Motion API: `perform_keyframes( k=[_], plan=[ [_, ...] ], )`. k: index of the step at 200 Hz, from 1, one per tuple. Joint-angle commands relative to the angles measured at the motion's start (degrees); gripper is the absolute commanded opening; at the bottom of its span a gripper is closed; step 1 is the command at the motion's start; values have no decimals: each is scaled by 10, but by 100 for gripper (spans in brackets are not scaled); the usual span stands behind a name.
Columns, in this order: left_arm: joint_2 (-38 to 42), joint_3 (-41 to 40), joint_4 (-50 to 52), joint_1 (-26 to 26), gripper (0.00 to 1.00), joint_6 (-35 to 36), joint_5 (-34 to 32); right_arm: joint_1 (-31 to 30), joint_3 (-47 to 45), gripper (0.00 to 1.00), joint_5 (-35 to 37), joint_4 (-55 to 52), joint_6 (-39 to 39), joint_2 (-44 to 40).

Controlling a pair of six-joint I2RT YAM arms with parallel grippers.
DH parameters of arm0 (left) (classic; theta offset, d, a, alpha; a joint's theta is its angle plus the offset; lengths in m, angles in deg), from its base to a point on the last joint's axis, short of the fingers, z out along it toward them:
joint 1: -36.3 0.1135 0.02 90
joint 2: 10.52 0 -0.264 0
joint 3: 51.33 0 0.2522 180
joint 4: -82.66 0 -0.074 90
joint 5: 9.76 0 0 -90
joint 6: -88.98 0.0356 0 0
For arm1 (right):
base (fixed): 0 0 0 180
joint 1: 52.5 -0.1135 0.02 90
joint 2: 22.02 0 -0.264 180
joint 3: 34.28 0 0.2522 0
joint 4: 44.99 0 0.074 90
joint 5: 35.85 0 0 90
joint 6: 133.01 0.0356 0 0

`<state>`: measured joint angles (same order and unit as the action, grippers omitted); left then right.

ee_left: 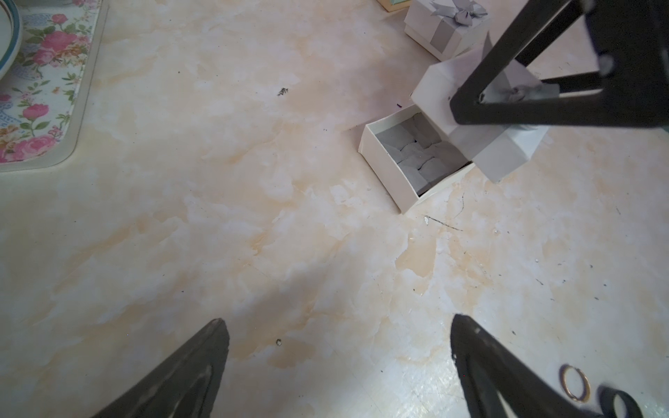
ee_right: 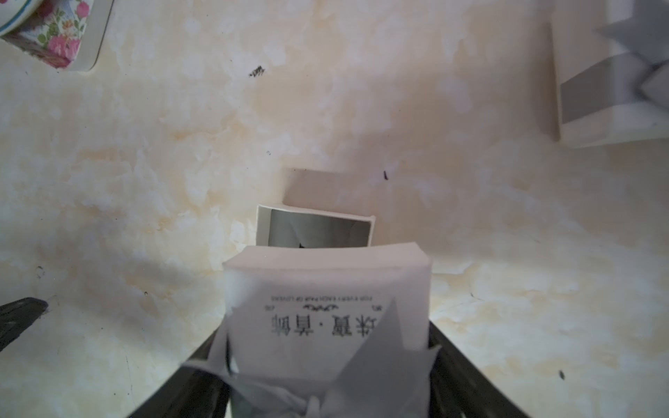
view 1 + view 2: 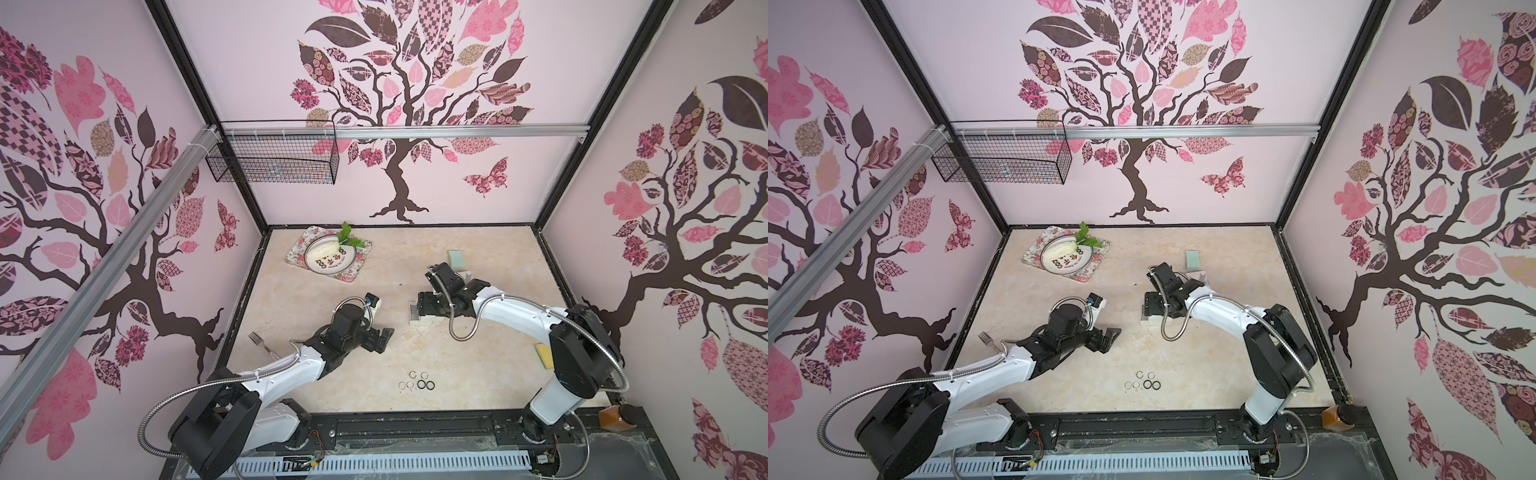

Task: Take the rings out of the lift-off lid box
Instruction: Close the lid on the jewelry box.

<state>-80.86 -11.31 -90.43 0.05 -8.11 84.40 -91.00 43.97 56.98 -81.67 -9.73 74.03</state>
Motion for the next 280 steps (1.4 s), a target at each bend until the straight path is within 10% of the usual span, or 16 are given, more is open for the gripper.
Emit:
perform_keyframes(
  k=[1,170,280],
  plan=[
    [7,9,-14,3,98,4,1,-8,16,79,22,14,35,17],
    [-5,8,-20,4,98,1,7,-28,49,78,64,18,48,71],
    [-197,88,-124,4,98,3,-4,-27,86,75,57,-19,11,94]
  ],
)
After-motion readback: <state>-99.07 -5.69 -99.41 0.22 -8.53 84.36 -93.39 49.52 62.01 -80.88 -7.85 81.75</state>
